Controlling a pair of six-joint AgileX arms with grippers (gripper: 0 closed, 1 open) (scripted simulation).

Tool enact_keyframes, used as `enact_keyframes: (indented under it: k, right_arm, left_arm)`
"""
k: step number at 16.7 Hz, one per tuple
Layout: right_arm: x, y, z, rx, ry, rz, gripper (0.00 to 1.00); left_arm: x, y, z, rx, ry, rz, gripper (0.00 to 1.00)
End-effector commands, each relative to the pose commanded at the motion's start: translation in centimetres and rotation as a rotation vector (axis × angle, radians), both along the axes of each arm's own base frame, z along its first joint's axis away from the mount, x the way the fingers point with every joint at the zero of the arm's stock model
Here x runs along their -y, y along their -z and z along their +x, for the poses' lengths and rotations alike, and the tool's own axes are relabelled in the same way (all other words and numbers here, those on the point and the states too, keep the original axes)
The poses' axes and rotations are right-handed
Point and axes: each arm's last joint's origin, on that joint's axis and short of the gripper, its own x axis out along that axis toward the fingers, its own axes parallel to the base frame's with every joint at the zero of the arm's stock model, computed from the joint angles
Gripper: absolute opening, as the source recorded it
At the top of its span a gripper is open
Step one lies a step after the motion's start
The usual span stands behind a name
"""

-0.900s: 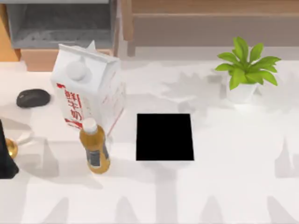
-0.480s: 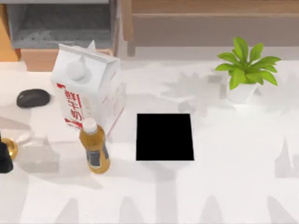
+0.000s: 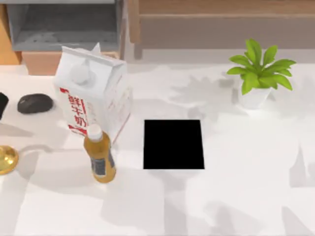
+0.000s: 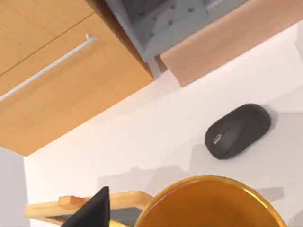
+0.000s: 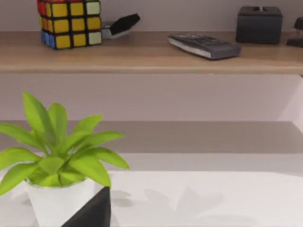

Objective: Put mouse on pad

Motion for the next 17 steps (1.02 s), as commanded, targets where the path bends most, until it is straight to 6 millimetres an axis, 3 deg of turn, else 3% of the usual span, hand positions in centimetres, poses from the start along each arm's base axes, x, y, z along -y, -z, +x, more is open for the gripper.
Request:
enact_keyframes:
  k: [4,9,13,17]
  right_arm:
    - [0.0,0.0,0.0,0.000,0.000,0.000,1.00]
    - [0.0,0.0,0.0,0.000,0.000,0.000,1.00]
    - [0.0,0.0,0.0,0.000,0.000,0.000,1.00]
    - [0.0,0.0,0.0,0.000,0.000,0.000,1.00]
  left_arm:
    - [0.4,-0.6,9.1,-0.339,0.201,0.175,1.00]
    - [1.4,3.1,19.3,-0.650,0.488,0.313,1.00]
    - [1.4,7.0,24.2,-0.806,0.669,0.380,1.00]
    - [0.5,9.2,26.4,-0.881,0.758,0.412,1.00]
